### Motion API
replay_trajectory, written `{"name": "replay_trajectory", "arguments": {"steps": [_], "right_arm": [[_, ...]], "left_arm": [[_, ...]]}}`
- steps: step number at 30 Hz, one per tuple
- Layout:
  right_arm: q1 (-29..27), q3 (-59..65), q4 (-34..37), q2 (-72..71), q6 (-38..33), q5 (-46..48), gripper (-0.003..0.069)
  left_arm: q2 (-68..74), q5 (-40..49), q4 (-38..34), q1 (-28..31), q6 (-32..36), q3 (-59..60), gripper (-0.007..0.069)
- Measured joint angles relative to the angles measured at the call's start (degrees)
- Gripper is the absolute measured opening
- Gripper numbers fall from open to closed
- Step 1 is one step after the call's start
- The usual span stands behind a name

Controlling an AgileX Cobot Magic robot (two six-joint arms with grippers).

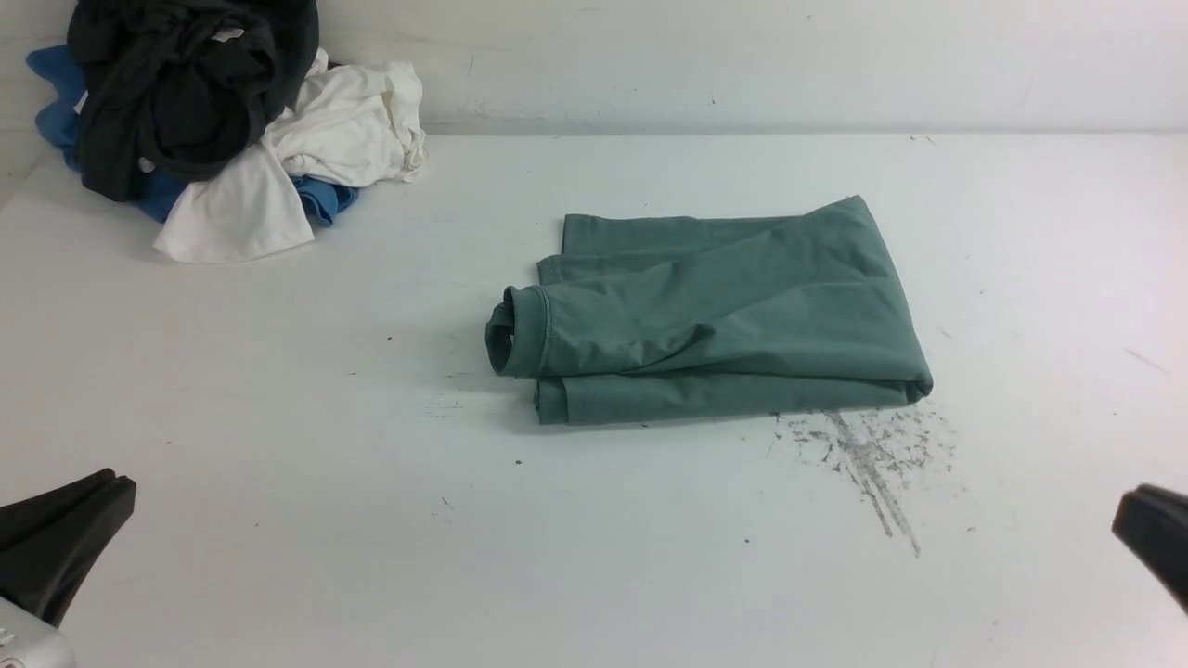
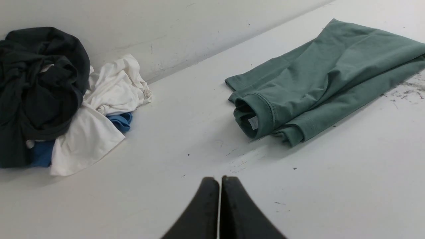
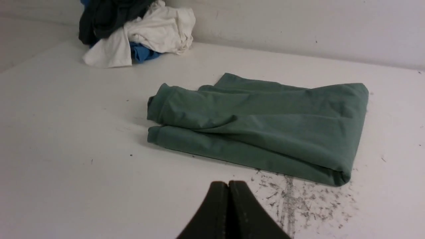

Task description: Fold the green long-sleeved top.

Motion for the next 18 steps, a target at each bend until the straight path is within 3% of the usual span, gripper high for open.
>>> {"name": "replay_trajectory", "arguments": {"steps": [18], "right_arm": [[-0.6,14.9,-2.0,-7.6,1.6,1.5,-0.0014]], "left_arm": [[0.0,0.0,0.0,0.0,0.0,0.0,-0.0007]]}}
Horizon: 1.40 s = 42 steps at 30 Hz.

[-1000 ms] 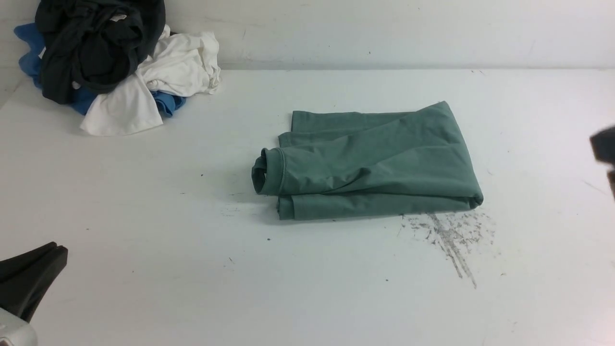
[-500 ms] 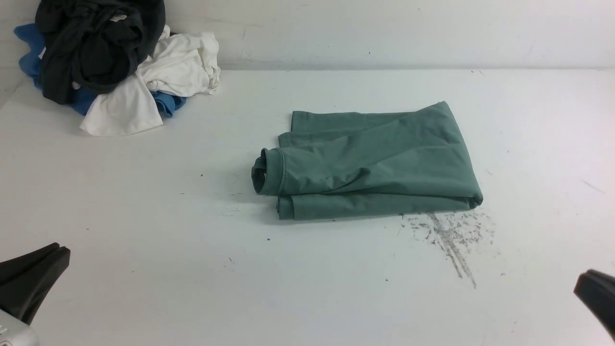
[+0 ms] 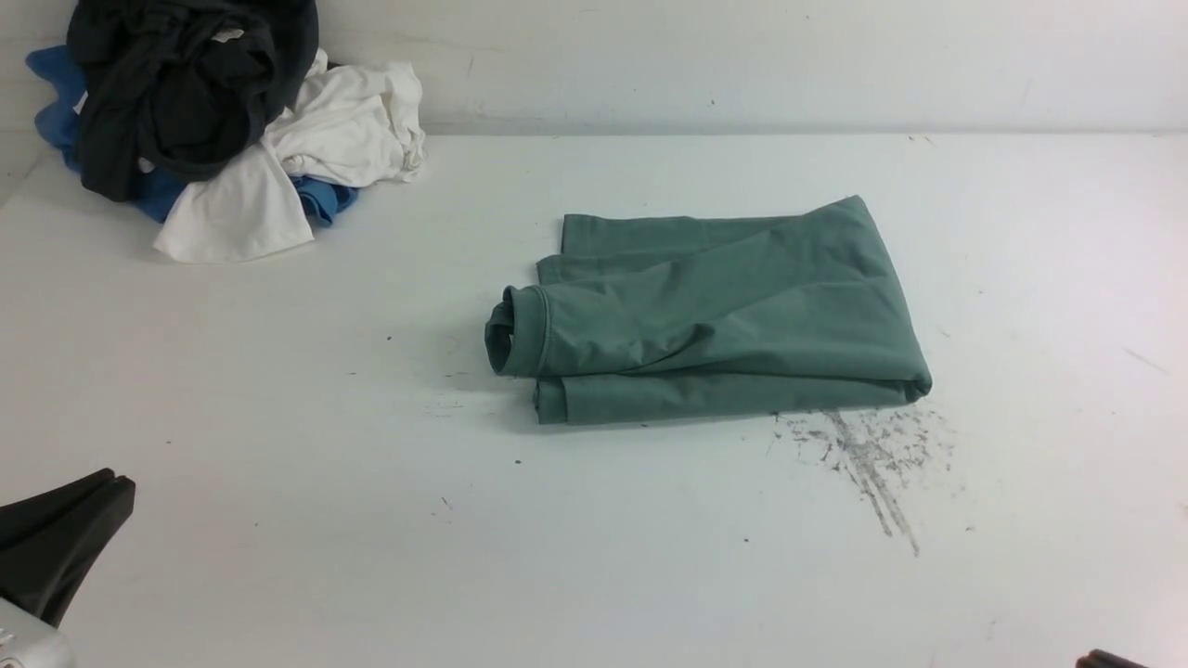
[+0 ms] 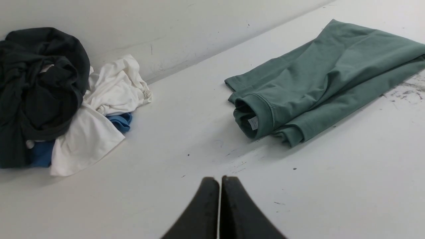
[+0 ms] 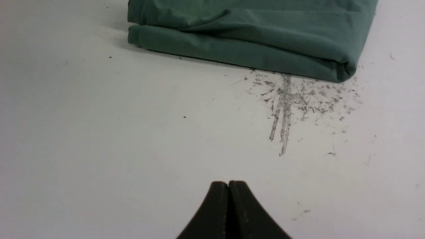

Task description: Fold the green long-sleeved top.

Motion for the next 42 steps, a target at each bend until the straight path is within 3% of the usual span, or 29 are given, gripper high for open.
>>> {"name": "replay_trajectory", "arguments": {"steps": [3,7,8,12,18,42], "right_arm": [[-2.6,2.7,-1.2,-4.7,1.9,0.1,-0.0014],[-10.1,3.4,-2.2,-13.2,5.0,1.1,-0.0014],[-14.3,3.4,-2.5,-14.4,5.4,1.2,-0.0014],[-23.2,3.4,-2.6,-14.8,5.4,1.3,-0.0014],[-30.8,3.4,-2.7,-14.8,5.4,1.3,-0.0014],[-32.0,3.4,-2.7,-14.8,5.4,1.4,-0.0014]], "left_arm": [[0.0,0.0,0.0,0.0,0.0,0.0,-0.0007],[0.0,0.0,0.0,0.0,0.0,0.0,-0.0007],[0.0,-0.1,0.0,0.0,0.0,0.0,-0.0007],[0.0,0.0,0.0,0.0,-0.1,0.1,-0.0007],[0.0,0.1,0.0,0.0,-0.1,0.1,-0.0007],[-2.9,0.0,0.0,-0.9,-0.1,1.2,-0.0007]]}}
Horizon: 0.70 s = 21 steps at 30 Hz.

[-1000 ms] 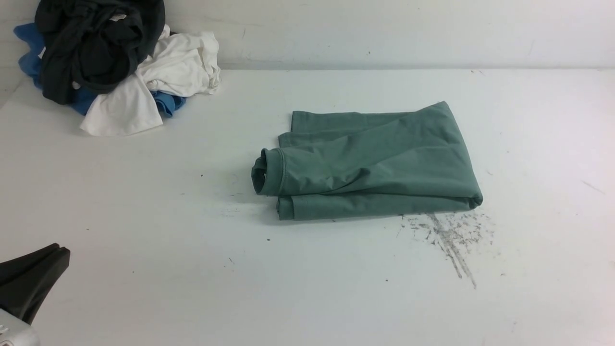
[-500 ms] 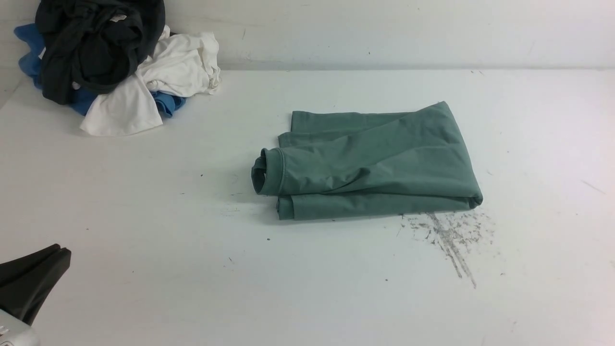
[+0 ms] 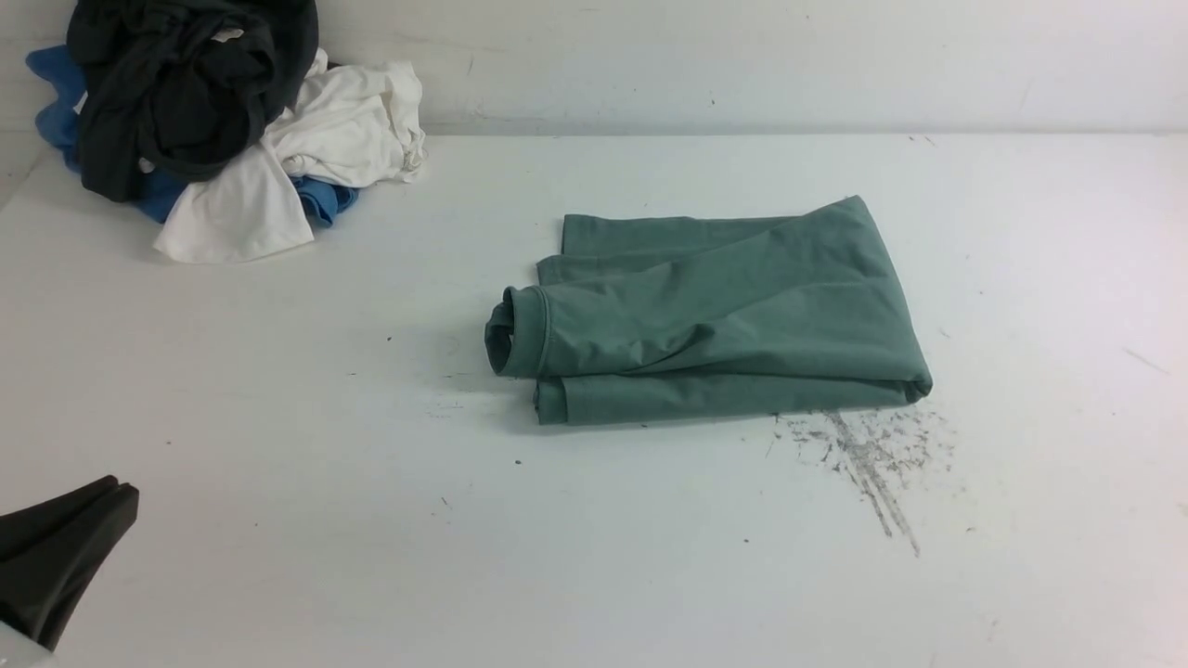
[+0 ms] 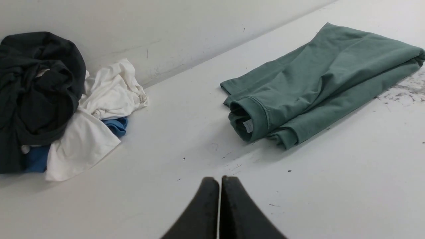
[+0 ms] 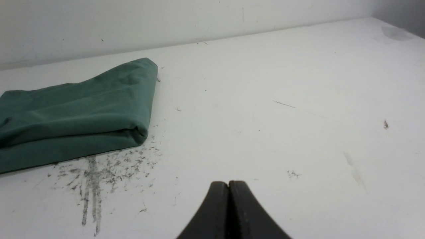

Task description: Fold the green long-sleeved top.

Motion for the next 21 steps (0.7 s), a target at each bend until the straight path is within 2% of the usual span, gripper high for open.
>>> {"name": "replay_trajectory", "arguments": {"steps": [4,9,14,21], "right_arm": [[0.0,0.0,0.0,0.0,0.0,0.0,-0.0014],[0.0,0.0,0.0,0.0,0.0,0.1,-0.0014],[0.0,0.0,0.0,0.0,0.0,0.2,-0.0014],[0.0,0.0,0.0,0.0,0.0,0.2,-0.0014]], "left_arm": [[-5.4,0.0,0.1,1.1,0.0,2.3,-0.0007],[-16.7,-0.1,1.7,8.4,-0.1,8.7,-0.0007],[-17.3,-0.8,1.8,13.7,-0.4,16.0,-0.0007],[-17.3,4.3,0.5,18.3,-6.8,18.5,-0.0007]]}}
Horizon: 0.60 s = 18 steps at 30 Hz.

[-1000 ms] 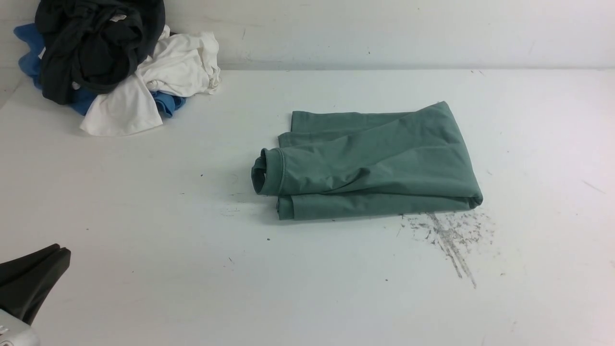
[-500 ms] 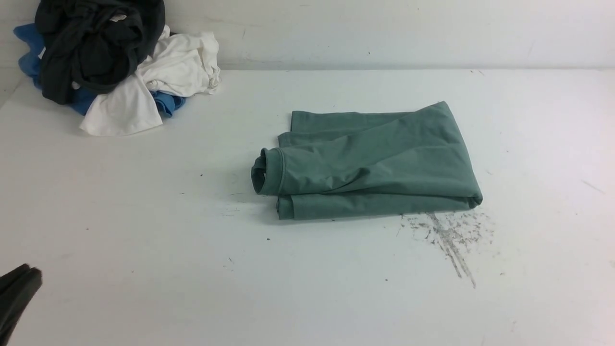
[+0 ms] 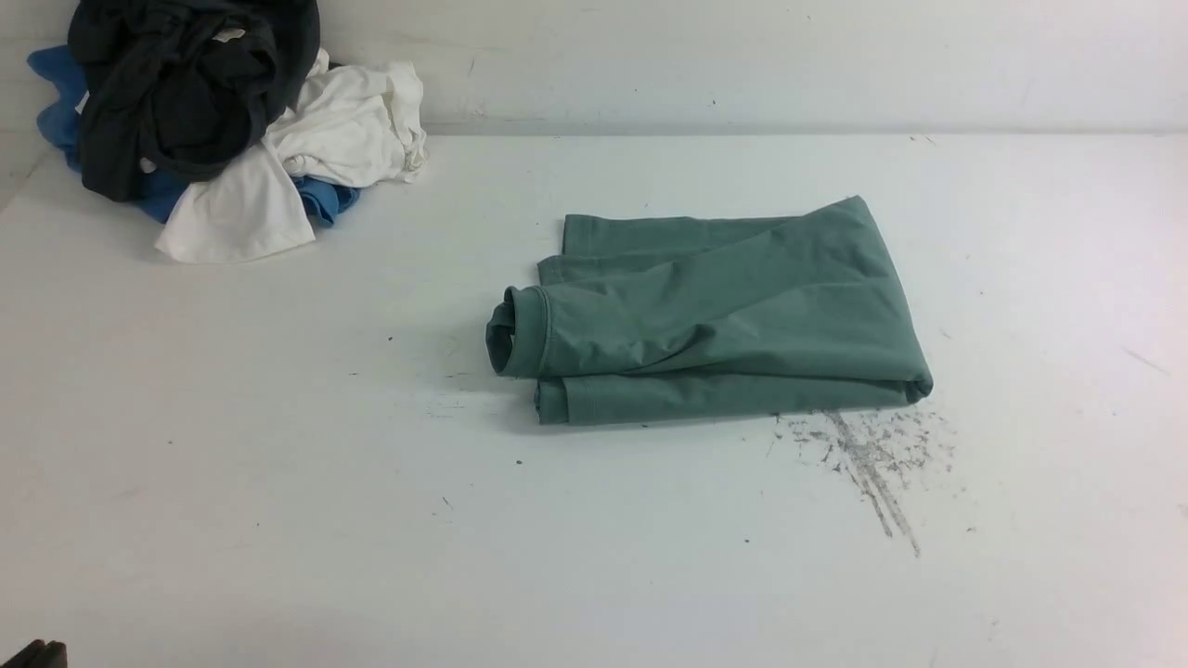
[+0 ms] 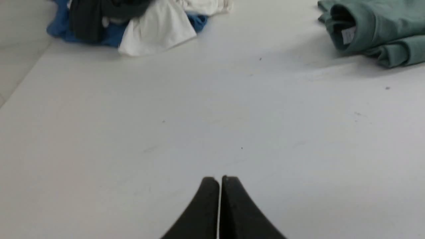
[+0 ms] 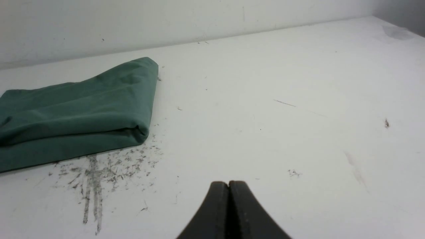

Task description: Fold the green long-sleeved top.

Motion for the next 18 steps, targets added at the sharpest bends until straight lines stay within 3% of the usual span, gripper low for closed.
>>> {"name": "replay_trajectory", "arguments": {"steps": [18], "right_arm": [[0.0,0.0,0.0,0.0,0.0,0.0,-0.0014]], "left_arm": [[0.0,0.3,0.0,1.1,-0.7,0.0,-0.0007]]}}
